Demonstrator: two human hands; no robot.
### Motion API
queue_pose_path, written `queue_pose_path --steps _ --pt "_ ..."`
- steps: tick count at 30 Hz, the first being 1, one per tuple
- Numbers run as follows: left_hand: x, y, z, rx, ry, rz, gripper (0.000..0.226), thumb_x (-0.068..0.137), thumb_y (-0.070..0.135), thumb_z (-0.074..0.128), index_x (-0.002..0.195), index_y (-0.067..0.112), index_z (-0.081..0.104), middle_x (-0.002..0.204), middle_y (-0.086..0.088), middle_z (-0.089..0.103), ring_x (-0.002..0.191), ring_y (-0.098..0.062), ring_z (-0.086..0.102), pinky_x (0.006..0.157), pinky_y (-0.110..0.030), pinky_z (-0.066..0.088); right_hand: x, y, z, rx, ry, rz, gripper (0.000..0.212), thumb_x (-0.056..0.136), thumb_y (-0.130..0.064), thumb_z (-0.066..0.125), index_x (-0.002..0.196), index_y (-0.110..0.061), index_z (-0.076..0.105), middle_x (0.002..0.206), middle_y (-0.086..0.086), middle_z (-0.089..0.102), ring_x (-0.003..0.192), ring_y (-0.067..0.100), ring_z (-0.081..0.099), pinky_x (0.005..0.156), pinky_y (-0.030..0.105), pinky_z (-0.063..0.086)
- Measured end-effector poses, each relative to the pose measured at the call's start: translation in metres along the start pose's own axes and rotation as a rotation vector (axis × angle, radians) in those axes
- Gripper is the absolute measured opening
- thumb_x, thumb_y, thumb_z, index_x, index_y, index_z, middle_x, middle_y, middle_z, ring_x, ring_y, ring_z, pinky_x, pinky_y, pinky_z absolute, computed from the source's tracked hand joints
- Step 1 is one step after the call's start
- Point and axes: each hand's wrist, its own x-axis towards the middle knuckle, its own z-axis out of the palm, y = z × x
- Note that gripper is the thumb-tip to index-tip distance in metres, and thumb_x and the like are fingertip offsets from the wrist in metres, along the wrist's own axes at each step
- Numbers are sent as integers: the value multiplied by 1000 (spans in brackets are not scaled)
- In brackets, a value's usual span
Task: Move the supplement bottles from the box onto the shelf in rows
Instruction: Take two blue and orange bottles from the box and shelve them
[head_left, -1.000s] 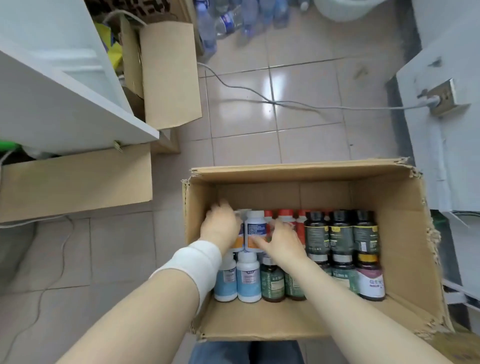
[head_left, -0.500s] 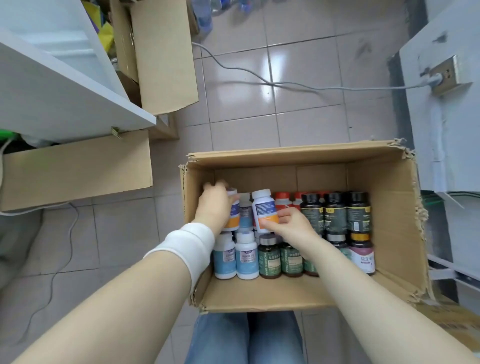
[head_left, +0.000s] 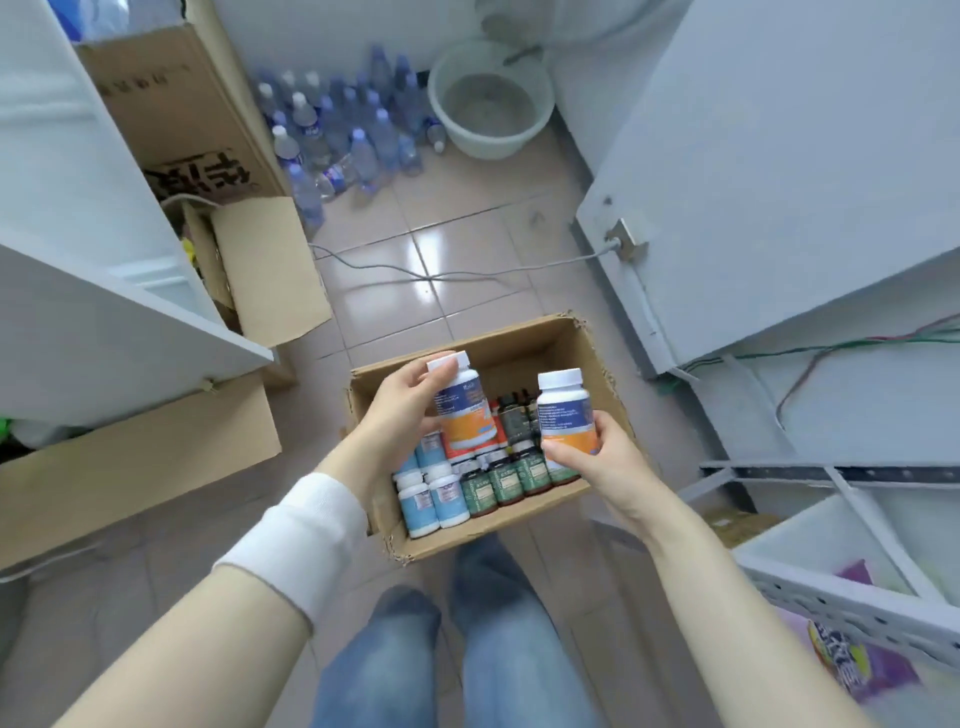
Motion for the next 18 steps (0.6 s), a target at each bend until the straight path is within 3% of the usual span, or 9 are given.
queue_pose_path --steps 3,4,5,7,9,12,14,15,18 --pt "-40 19 11 -3 -121 44 28 99 27 44 120 10 50 104 -8 64 82 -11 65 62 -22 58 -62 -3 7 90 114 -60 98 46 -45 89 124 -15 39 117 10 62 105 25 62 94 44 50" --pt "-52 22 15 -10 -172 42 32 99 31 42 121 10 49 108 -10 64 80 -12 66 61 -24 58 -82 -1 11 118 143 -78 99 45 -44 89 125 -15 38 117 12 62 106 27 62 96 47 49" --pt "-63 24 19 -28 -225 34 36 99 35 41 124 9 48 111 -11 64 78 -12 67 60 -26 57 -102 0 15 143 169 -107 88 55 -35 88 126 -14 39 116 11 62 105 25 62 95 45 50" --pt "-88 29 30 -71 -325 12 41 99 37 37 127 8 46 110 -10 65 79 -14 67 58 -28 57 -140 0 21 201 221 -170 56 78 -15 73 125 -11 42 105 4 64 94 17 62 86 30 55" --pt "-113 34 42 -106 -396 -16 40 99 38 36 122 7 47 103 -10 66 81 -19 65 57 -29 58 -174 2 25 295 237 -213 32 92 -12 54 122 -12 46 96 -1 62 85 12 60 74 19 54" --pt "-152 40 66 -84 -500 -41 36 99 38 38 97 7 56 84 -8 66 70 -20 62 55 -32 58 -223 12 25 506 270 -245 23 99 -13 36 118 -12 48 94 1 61 82 11 56 73 25 48" --pt "-178 42 82 -5 -601 -35 38 97 41 40 97 7 57 77 -7 67 66 -19 63 61 -35 55 -254 21 20 585 331 -272 20 97 -17 40 114 -12 49 97 3 59 85 12 56 73 24 50" --pt "-191 43 91 43 -643 -15 38 96 42 42 100 7 56 78 -7 67 67 -19 64 65 -36 54 -267 27 16 606 361 -302 23 93 -24 49 112 -12 51 100 5 58 88 13 56 75 23 52" --pt "-229 43 116 111 -720 51 36 95 36 47 109 4 56 86 -6 67 64 -12 68 58 -27 58 -310 40 7 657 449 -387 75 54 -52 83 111 -12 56 107 7 62 98 17 58 86 29 54"
